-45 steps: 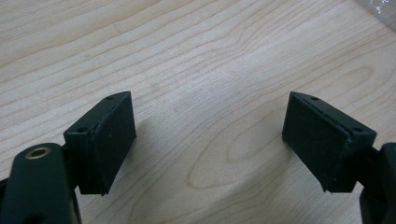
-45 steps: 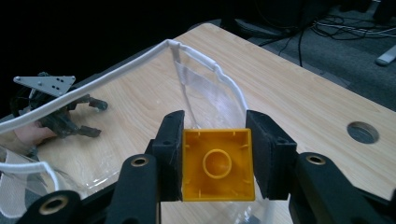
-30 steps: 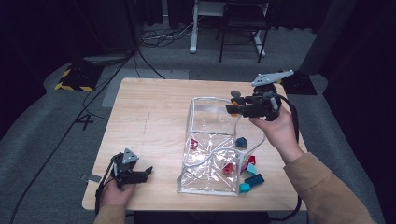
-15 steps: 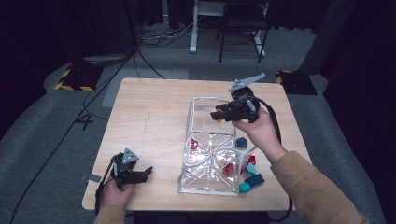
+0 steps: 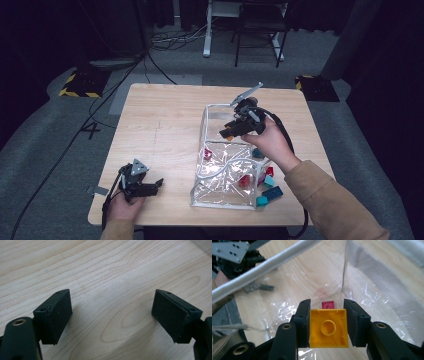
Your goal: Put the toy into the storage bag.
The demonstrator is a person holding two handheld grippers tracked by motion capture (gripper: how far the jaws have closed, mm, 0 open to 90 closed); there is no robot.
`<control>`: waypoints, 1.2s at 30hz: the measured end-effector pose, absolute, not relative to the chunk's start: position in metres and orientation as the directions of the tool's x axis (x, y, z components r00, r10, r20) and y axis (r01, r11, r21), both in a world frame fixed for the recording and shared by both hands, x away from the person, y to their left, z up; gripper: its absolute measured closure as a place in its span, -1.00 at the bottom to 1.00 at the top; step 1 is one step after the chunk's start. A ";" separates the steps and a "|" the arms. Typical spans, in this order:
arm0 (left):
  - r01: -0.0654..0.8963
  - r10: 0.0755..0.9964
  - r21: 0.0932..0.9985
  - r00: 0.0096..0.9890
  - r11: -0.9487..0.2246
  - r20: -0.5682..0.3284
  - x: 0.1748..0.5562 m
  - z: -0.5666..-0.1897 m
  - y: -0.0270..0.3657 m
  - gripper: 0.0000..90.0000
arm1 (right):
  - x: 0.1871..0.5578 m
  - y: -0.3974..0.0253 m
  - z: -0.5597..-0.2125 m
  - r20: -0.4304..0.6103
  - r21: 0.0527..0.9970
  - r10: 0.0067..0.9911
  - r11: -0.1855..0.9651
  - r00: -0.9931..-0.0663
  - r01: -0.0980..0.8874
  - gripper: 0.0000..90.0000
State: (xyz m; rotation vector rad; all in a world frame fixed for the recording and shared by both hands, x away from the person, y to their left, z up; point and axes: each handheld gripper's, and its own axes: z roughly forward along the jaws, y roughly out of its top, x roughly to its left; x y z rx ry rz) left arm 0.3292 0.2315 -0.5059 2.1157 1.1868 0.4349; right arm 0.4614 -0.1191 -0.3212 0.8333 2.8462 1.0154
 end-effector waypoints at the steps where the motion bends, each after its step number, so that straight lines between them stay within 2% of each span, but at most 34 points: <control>1: 0.625 0.846 0.689 0.532 -0.367 -0.032 0.329 -0.506 0.232 -0.62 | 0.461 -0.117 -0.323 0.165 0.578 0.482 0.660 -0.861 0.480 0.30; 7: 0.625 0.846 0.689 0.532 -0.367 -0.032 0.329 -0.506 0.232 -0.62 | 0.461 -0.111 -0.331 0.183 0.522 0.465 0.701 -0.866 0.487 0.28; 10: 0.624 0.846 0.689 0.533 -0.368 -0.031 0.329 -0.506 0.232 -0.62 | 0.461 -0.110 -0.333 0.200 0.507 0.468 0.702 -0.861 0.500 0.12; 28: 0.624 0.846 0.689 0.533 -0.368 -0.030 0.329 -0.506 0.232 -0.62 | 0.442 -0.152 -0.293 0.142 0.681 0.460 0.597 -0.877 0.424 0.05; 36: 0.624 0.846 0.689 0.533 -0.368 -0.031 0.329 -0.506 0.232 -0.62 | 0.435 -0.185 -0.281 0.104 0.733 0.507 0.542 -0.856 0.410 0.03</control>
